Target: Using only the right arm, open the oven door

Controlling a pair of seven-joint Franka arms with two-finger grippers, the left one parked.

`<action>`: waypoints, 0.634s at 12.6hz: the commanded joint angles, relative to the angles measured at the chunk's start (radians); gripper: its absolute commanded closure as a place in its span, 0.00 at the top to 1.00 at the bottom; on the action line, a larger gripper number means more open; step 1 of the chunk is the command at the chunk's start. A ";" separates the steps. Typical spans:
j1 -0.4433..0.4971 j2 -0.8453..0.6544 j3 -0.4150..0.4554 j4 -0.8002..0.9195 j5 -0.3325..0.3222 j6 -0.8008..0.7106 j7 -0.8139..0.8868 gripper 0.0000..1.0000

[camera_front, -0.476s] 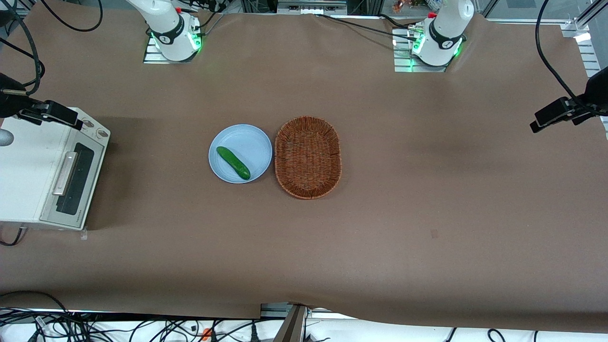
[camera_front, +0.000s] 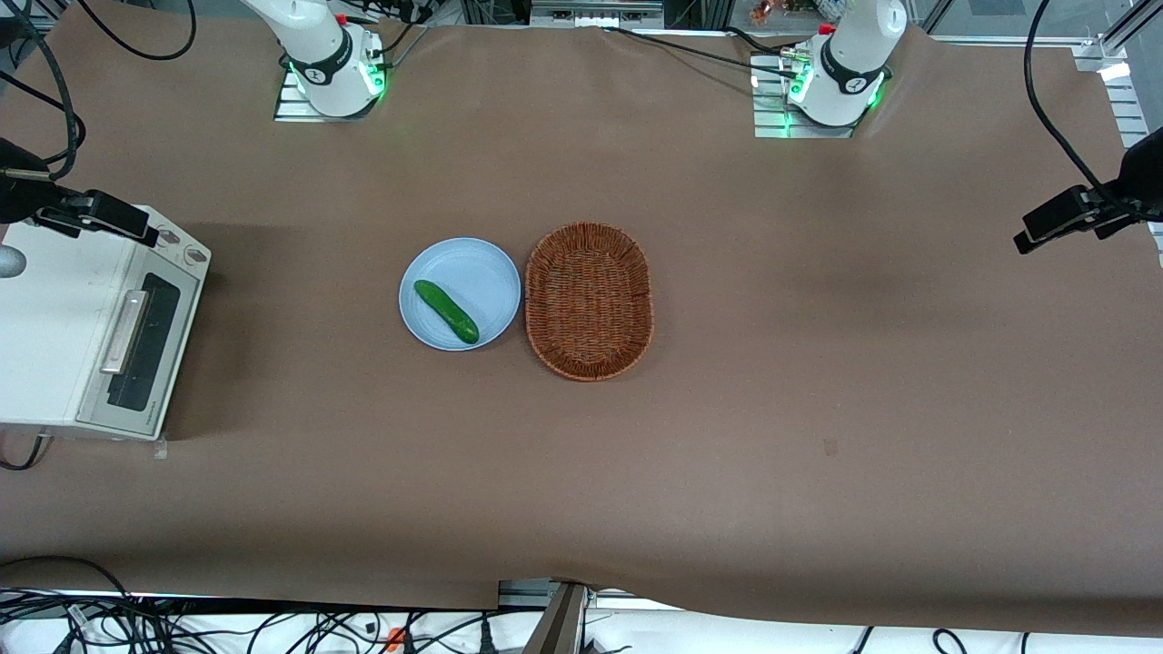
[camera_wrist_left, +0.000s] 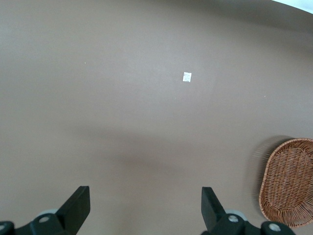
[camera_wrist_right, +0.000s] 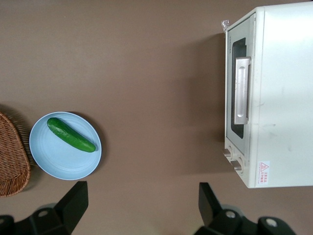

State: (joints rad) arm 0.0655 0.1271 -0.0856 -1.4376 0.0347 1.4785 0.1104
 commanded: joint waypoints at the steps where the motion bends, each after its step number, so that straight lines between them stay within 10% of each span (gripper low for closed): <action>1: -0.013 -0.012 0.010 -0.001 0.021 -0.021 -0.017 1.00; 8: -0.013 0.003 0.010 -0.006 0.010 -0.130 -0.133 1.00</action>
State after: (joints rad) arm 0.0655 0.1302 -0.0856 -1.4380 0.0348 1.3654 -0.0033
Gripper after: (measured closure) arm 0.000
